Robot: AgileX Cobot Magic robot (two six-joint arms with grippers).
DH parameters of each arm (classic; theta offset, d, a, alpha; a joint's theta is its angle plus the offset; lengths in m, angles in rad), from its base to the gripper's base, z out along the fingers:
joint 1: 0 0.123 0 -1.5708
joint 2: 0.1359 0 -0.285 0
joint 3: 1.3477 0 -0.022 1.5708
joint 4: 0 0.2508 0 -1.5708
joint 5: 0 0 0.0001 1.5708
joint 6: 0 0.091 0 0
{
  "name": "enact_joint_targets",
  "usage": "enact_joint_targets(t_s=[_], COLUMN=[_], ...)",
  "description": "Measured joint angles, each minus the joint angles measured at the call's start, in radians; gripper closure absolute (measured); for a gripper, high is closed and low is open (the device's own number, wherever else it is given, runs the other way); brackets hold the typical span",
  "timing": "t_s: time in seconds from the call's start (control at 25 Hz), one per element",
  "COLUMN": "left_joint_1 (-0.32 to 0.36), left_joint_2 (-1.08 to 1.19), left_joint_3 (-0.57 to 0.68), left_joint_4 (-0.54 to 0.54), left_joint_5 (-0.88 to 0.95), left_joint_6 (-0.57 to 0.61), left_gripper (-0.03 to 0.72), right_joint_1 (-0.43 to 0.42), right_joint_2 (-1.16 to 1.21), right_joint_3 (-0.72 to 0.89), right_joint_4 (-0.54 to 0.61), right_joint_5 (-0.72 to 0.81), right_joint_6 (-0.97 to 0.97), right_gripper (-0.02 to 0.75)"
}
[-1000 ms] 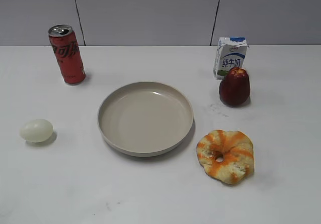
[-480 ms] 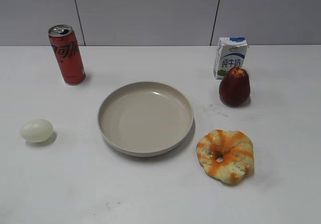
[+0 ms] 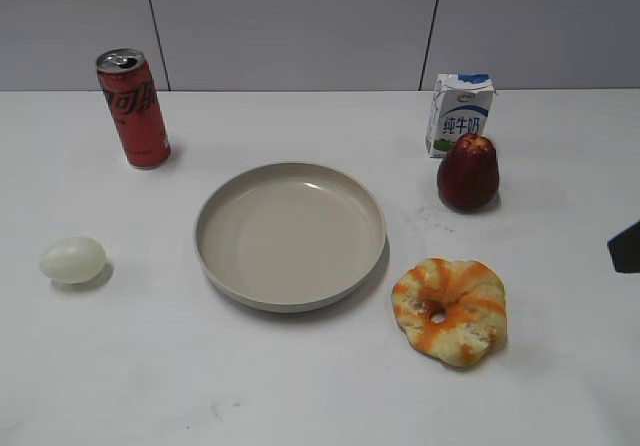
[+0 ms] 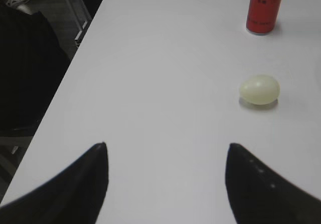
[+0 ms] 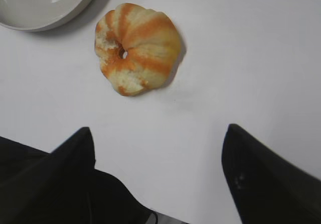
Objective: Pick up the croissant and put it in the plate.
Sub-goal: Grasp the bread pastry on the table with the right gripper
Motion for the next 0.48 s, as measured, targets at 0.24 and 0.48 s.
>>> enact_joint_targets(t_s=[0.24,0.48], left_joint_1=[0.0,0.0], left_joint_2=[0.0,0.0], left_joint_3=[0.0,0.0], left_joint_4=[0.0,0.0], left_joint_5=[0.0,0.0], left_joint_6=[0.0,0.0], left_gripper=[0.136,0.136], right_joint_1=[0.159,0.168], right_joint_2=[0.192,0.396], right_joint_3=[-0.021,-0.023], right_joint_4=[-0.081,-0.091], right_joint_5=[-0.166,-0.272], right_joint_6=[0.123,0.143], right_gripper=[0.146,0.147])
